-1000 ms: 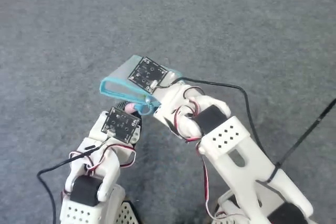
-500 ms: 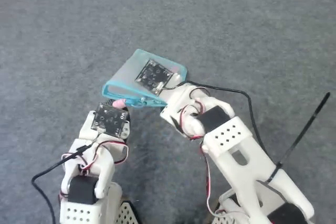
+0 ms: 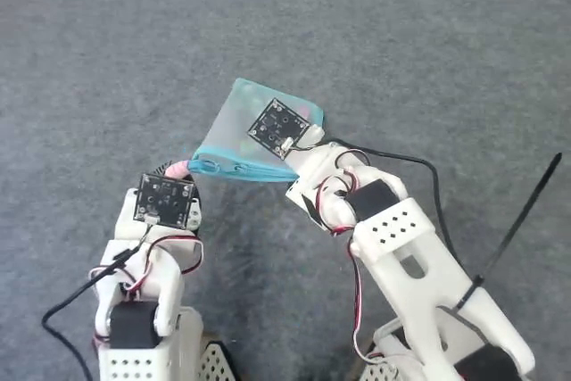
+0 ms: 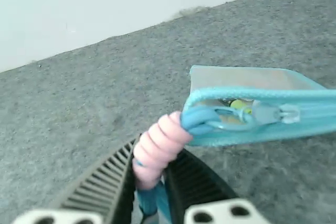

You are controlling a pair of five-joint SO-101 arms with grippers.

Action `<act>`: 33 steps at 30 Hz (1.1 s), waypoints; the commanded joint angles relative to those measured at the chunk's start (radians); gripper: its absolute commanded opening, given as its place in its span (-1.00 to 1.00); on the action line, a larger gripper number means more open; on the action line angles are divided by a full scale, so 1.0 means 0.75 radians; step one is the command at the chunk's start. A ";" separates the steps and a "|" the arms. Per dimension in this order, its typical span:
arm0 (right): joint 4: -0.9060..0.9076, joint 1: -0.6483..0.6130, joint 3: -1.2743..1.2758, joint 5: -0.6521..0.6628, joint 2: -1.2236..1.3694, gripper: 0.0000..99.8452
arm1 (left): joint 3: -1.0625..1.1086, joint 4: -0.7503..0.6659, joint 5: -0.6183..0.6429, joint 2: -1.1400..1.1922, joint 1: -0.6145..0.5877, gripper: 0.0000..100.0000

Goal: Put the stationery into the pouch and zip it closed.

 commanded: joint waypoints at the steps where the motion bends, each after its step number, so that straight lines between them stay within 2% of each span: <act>1: 0.001 0.083 0.020 0.012 0.001 -0.99 | -0.118 -0.033 -0.014 0.014 -0.090 -0.98; 18: 0.005 0.220 0.025 0.068 0.001 -0.99 | -0.114 -0.133 -0.014 0.014 -0.381 -0.98; 28: 0.007 0.365 0.029 0.100 0.001 -0.99 | -0.109 -0.151 -0.014 0.014 -0.448 -0.98; 33: 0.009 0.435 0.023 0.143 0.001 -0.99 | -0.073 -0.151 -0.014 0.014 -0.411 -0.98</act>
